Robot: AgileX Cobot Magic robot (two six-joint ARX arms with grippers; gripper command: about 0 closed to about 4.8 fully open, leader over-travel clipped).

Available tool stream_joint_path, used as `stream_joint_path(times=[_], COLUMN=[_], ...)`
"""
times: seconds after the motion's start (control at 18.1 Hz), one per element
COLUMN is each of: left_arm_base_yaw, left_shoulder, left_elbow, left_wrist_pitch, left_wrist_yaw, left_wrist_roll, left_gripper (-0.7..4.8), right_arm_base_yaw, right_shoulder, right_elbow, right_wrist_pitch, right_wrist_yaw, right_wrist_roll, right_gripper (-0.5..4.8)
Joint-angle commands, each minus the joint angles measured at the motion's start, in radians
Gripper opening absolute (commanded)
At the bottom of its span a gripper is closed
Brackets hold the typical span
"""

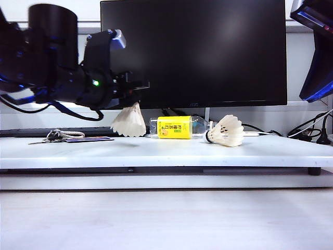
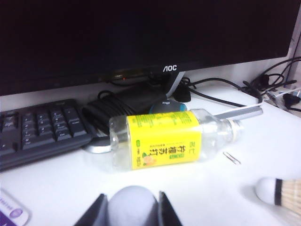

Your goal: Stack the badminton balls on the table vertically.

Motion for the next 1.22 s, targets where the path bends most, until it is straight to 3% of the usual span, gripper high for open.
stream_joint_path(times=[0.06,0.28,0.44,1.22], left_arm_base_yaw=[0.0,0.0,0.0,-0.026], left_shoulder=[0.04,0.077,0.077,0.067], left_elbow=[0.029,0.047,0.047,0.046], left_wrist_pitch=[0.013,0.014,0.018,-0.032], left_wrist_yaw=[-0.003,-0.003,-0.003,0.005], left_wrist_roll=[0.035,0.043,0.05,0.06], left_gripper=[1.25,1.25,1.62,1.61], right_arm_base_yaw=[0.0,0.0,0.0,0.0], right_shoulder=[0.0,0.006,0.006,0.006], right_elbow=[0.003,0.003,0.003,0.003], right_wrist_pitch=[0.017,0.018,0.017,0.024], right_wrist_yaw=[-0.003,-0.003,-0.003,-0.003], right_wrist_roll=[-0.007,-0.007,-0.01,-0.01], right_gripper=[0.53,0.53,0.53,0.53])
